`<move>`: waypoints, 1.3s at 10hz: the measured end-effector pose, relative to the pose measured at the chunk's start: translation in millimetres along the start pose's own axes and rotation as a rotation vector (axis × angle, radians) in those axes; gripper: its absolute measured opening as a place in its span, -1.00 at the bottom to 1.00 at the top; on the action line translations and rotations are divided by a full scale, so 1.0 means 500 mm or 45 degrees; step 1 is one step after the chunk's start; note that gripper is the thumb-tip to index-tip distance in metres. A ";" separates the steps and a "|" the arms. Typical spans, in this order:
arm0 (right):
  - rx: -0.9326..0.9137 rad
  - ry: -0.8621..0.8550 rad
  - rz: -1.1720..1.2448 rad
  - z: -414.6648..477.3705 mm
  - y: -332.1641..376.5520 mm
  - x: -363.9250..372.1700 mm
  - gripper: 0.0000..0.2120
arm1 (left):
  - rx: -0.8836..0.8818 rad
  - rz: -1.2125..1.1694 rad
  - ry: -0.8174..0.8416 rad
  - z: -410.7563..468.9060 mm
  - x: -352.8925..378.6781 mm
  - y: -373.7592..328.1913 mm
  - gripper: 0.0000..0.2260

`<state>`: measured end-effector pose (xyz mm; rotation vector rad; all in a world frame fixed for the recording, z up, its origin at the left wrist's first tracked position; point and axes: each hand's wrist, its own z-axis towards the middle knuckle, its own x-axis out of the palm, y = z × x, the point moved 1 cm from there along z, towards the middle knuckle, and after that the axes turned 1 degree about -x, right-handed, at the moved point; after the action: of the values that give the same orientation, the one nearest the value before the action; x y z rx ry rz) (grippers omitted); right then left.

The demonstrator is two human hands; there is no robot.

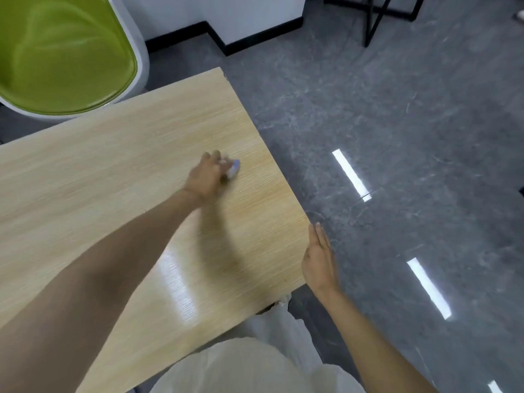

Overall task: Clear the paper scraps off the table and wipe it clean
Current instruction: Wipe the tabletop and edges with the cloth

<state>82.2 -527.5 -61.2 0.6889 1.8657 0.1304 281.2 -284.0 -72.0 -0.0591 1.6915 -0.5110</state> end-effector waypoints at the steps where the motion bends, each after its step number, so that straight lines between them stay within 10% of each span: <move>1: -0.006 0.014 0.002 -0.008 -0.016 0.006 -0.45 | -0.245 -0.002 -0.042 -0.015 -0.005 -0.004 -0.60; 2: -0.040 -0.014 0.012 -0.026 -0.024 0.009 -0.43 | -0.379 -0.087 -0.192 -0.064 0.035 -0.082 -0.70; 4: 0.009 0.101 0.071 -0.036 -0.072 -0.016 -0.43 | 0.305 -0.425 0.222 -0.285 0.145 -0.308 -0.88; 6: -0.094 0.086 0.127 -0.046 -0.079 -0.021 -0.50 | -0.327 -0.523 -0.367 -0.353 0.001 -0.146 -0.59; 8: -0.155 0.101 0.109 -0.051 -0.086 -0.025 -0.46 | -0.828 -0.309 -0.272 -0.437 0.050 -0.069 -0.59; 13: -0.010 0.054 0.357 -0.059 -0.218 -0.104 -0.37 | -0.189 -0.640 0.281 -0.490 0.297 -0.615 -0.79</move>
<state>25.6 -637.7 -50.6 0.9466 1.7989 0.3354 -55.8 -535.3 -74.2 -0.5642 1.9330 -0.7849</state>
